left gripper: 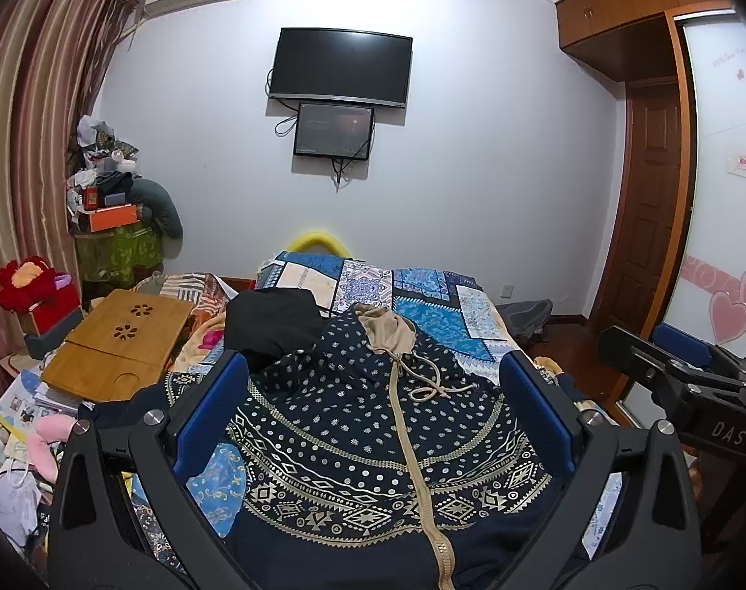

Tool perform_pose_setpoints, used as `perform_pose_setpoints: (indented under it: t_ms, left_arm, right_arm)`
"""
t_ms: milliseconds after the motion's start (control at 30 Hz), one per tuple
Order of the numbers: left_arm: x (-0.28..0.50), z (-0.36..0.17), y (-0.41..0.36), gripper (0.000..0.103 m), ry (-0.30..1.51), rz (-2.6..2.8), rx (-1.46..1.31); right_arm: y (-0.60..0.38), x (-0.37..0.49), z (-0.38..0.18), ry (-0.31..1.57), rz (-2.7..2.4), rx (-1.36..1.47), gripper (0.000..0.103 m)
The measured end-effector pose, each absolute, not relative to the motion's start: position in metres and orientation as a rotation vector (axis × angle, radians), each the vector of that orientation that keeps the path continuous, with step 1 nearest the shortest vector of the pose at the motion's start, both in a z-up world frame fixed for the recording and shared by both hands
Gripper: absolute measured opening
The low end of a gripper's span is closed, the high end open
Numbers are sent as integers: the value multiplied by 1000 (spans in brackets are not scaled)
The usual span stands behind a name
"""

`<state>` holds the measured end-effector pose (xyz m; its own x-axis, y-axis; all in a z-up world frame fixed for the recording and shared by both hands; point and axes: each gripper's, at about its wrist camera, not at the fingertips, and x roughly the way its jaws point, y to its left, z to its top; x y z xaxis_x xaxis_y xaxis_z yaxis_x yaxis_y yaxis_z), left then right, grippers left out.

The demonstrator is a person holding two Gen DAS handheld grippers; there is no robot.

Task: Fold large clothes

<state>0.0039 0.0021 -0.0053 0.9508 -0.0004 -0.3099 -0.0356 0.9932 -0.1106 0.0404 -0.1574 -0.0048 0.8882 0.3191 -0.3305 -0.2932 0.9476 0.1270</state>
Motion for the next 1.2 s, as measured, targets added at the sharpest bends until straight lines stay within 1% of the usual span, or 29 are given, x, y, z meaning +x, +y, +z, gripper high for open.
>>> perform_pose_setpoints:
  t_ms: [867,1200]
  left_arm:
    - [3,-6,6,103,323,22,-119]
    - [16,-7,14,103,341,36,-132]
  right_arm:
    - [-155,41,-5,363,318,72,103]
    - [-154,53,-10,383,313,64,103]
